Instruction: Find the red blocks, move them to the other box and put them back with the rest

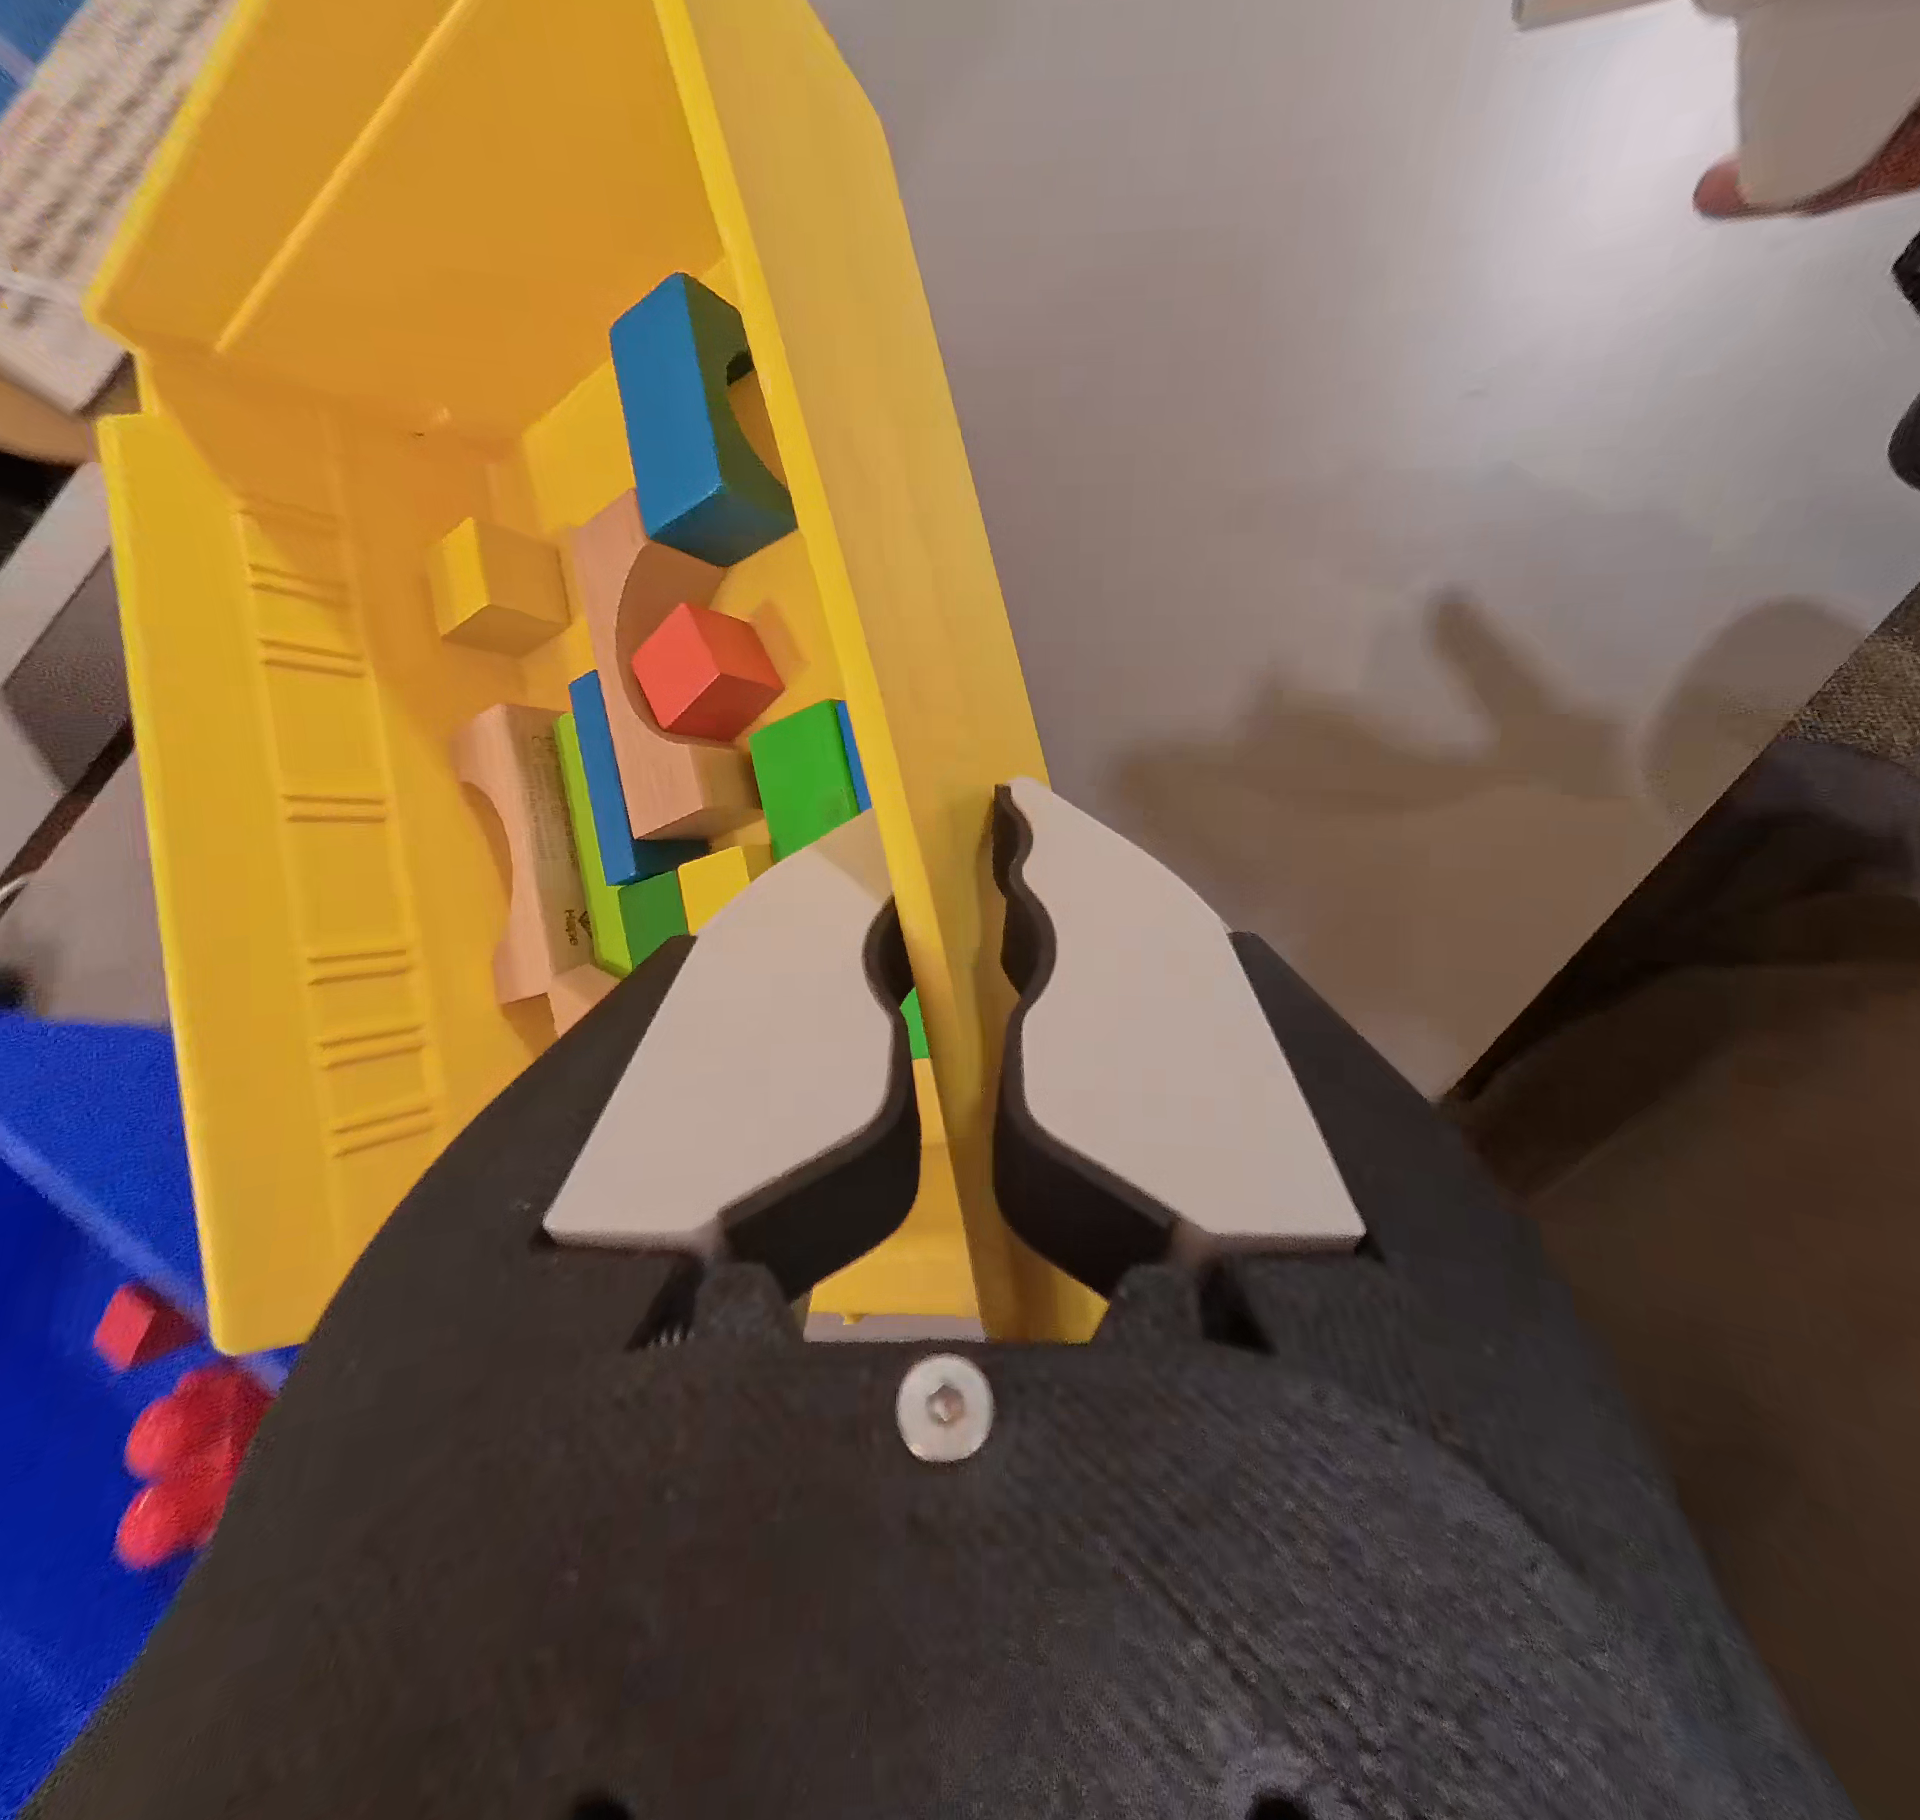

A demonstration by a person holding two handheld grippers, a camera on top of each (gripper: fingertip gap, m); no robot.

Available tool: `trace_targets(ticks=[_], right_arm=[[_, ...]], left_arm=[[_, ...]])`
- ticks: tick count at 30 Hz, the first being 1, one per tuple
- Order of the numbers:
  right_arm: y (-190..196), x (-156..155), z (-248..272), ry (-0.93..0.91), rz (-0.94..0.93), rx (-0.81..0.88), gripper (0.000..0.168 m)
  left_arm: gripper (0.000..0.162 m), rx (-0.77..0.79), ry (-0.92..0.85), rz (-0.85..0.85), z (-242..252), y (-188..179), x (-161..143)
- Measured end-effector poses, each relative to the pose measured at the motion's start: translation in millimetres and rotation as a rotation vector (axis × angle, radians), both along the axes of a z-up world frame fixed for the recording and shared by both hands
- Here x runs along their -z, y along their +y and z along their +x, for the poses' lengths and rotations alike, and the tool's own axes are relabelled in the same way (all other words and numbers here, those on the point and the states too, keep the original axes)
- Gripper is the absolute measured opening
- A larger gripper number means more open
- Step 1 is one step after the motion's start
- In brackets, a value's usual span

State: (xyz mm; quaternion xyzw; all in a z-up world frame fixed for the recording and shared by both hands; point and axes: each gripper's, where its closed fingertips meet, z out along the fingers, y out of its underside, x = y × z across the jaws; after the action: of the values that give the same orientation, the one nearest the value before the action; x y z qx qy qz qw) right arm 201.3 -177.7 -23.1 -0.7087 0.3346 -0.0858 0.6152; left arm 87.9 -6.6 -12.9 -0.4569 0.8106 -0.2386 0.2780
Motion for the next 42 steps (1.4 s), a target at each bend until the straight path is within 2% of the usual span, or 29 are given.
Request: trace_targets(ticks=[1,5,8,10,11,15,18,21,23,28,30,32,34,37,40,42], right_arm=[[-8.8,-0.7,1.8,-0.041,-0.046,0.035,0.074],[-31.2,-11.1,-10.1,-0.107,-0.088,0.067,0.094],[-31.7,-15.8,-24.0,-0.13,-0.086,0.064,0.115],[-30.2,-12.9,-26.3,-0.172,-0.148,0.103,0.123],[-31.6,-9.9,-25.1,-0.208,-0.206,0.134,0.123],[-42.6,-2.3,-13.3,-0.331,-0.39,0.265,0.105],[-29.2,7.2,-12.5,-0.302,-0.37,0.215,0.108],[-27.3,10.7,-8.9,-0.302,-0.35,0.21,0.109],[-32.6,5.5,-4.5,-0.318,-0.313,0.247,0.099],[-37.6,-5.5,-9.3,-0.343,-0.201,0.202,0.105],[-39.5,-7.5,-10.9,-0.336,-0.174,0.202,0.087],[-34.7,1.4,-12.9,-0.304,-0.203,0.181,0.081],[-22.9,17.9,-17.0,-0.252,-0.268,0.155,0.085],[4.0,49.0,-26.1,-0.168,-0.406,0.131,0.098],[25.1,72.4,-23.4,-0.157,-0.531,0.165,0.097],[37.2,98.1,-23.5,-0.035,-0.574,0.137,0.097]], left_arm=[[0.012,0.023,0.007,0.002,7.5,-11.4,8.8],[0.012,0.111,0.034,-0.006,32.4,-55.4,42.7],[0.01,0.168,0.047,-0.04,44.8,-85.6,62.0],[0.009,0.2,0.034,-0.004,52.6,-101.5,71.6],[0.009,0.209,0.025,0.011,57.2,-108.0,75.6],[0.007,0.239,0.046,-0.034,75.1,-133.0,91.6],[0.007,0.247,0.001,0.04,91.7,-145.7,102.3],[0.007,0.25,-0.002,0.026,105.8,-158.9,112.1],[0.007,0.244,-0.038,0.034,115.4,-166.1,113.0],[0.015,0.216,0.005,-0.12,118.9,-181.8,111.8],[0.017,0.22,0.018,-0.227,111.2,-180.3,100.8],[0.022,0.252,0.011,-0.289,95.6,-169.2,85.7],[0.027,0.308,-0.017,-0.326,74.0,-152.4,69.4],[0.021,0.337,-0.1,-0.317,46.1,-111.5,53.5],[0.021,0.267,-0.148,-0.275,31.6,-62.2,59.8],[0.021,0.196,-0.164,-0.286,26.7,-35.3,72.1]])
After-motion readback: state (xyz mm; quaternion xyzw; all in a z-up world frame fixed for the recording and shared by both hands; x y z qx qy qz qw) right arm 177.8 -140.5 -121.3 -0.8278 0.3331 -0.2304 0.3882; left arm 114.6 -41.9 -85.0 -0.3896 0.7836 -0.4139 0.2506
